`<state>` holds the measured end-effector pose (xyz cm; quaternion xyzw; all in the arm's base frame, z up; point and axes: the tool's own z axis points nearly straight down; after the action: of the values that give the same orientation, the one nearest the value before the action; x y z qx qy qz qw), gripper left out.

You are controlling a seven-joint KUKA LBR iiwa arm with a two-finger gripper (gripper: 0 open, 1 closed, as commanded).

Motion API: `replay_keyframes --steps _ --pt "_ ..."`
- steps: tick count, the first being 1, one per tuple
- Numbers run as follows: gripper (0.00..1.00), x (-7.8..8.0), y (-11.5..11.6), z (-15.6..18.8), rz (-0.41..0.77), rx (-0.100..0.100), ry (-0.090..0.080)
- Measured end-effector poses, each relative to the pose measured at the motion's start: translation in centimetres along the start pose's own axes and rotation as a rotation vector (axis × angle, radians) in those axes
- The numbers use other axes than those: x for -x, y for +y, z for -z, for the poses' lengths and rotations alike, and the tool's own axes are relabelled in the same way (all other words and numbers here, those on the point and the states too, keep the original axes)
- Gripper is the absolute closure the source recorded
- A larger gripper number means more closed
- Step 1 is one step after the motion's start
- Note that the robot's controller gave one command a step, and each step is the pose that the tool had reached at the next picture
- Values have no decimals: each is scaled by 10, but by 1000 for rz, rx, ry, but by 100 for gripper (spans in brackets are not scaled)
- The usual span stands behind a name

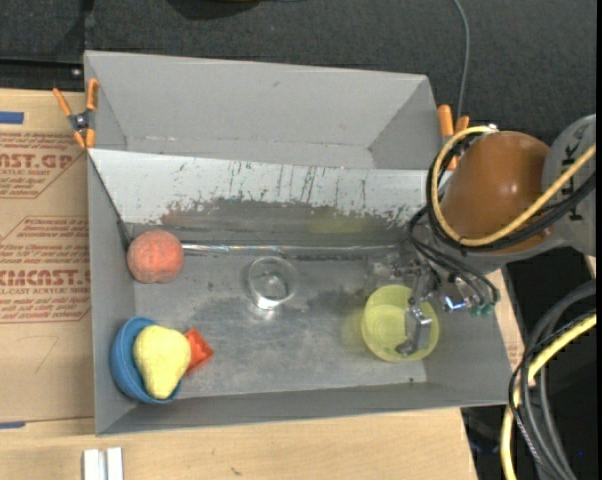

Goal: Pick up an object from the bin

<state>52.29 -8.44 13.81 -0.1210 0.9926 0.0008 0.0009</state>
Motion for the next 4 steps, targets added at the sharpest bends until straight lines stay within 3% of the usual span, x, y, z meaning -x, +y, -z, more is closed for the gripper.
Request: replay_keyframes --steps 1,2,3,4 --pt "0 -53 -42 -38 223 -2 -4" --pt "0 -43 -49 -67 310 0 -9" --pt "100 -50 -26 -68 600 -1 -4" --pt "100 -50 -26 -68 600 -1 -4"
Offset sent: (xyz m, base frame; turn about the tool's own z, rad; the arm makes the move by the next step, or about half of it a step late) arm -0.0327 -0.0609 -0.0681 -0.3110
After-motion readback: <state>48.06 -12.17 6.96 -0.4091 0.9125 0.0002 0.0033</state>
